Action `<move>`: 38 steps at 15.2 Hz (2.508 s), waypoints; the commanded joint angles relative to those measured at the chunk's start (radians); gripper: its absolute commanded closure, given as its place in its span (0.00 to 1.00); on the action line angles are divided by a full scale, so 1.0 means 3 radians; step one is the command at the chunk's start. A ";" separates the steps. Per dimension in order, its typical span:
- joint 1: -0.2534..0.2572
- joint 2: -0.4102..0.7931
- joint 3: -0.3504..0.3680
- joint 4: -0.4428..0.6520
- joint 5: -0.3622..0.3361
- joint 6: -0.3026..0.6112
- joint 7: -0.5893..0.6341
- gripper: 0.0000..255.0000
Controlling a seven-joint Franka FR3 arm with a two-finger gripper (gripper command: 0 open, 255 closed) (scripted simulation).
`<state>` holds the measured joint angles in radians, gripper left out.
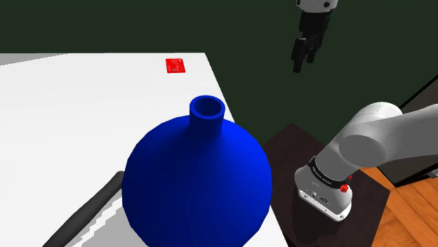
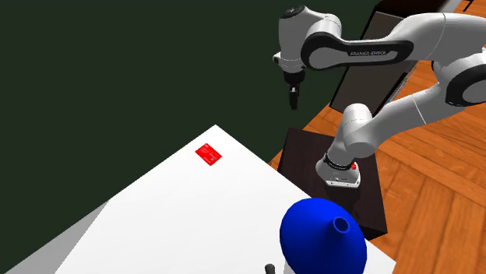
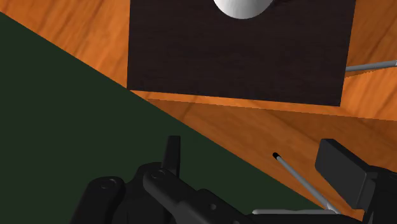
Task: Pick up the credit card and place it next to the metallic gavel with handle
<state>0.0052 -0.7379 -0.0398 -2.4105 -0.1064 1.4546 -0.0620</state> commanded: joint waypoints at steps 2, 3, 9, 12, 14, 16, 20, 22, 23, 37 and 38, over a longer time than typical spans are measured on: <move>0.0018 -0.0015 0.0072 -0.0032 0.0063 0.0090 0.0121 0.00; 0.0034 -0.0024 0.0147 -0.0060 0.0122 0.0183 0.0241 0.00; 0.0110 0.0043 0.0615 -0.0134 0.0401 0.0777 0.0949 0.00; 0.0122 0.0152 0.0861 -0.0105 0.0474 0.1085 0.1306 0.00; 0.0113 0.0251 0.1030 -0.0061 0.0492 0.1286 0.1549 0.00; 0.0088 0.0367 0.1204 0.0005 0.0483 0.1481 0.1798 0.00; -0.0017 0.0645 0.1567 0.0199 0.0367 0.1833 0.2324 0.00; -0.0099 0.0805 0.1760 0.0328 0.0255 0.1982 0.2606 0.00; -0.0148 0.0889 0.1860 0.0400 0.0185 0.2048 0.2753 0.00; -0.0800 0.2211 0.3050 0.1500 -0.1465 0.2216 0.4687 0.00; -0.0808 0.2241 0.3050 0.1488 -0.1501 0.2243 0.4708 0.00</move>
<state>-0.2345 -0.0769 0.8735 -1.9620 -0.5420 2.1197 1.3398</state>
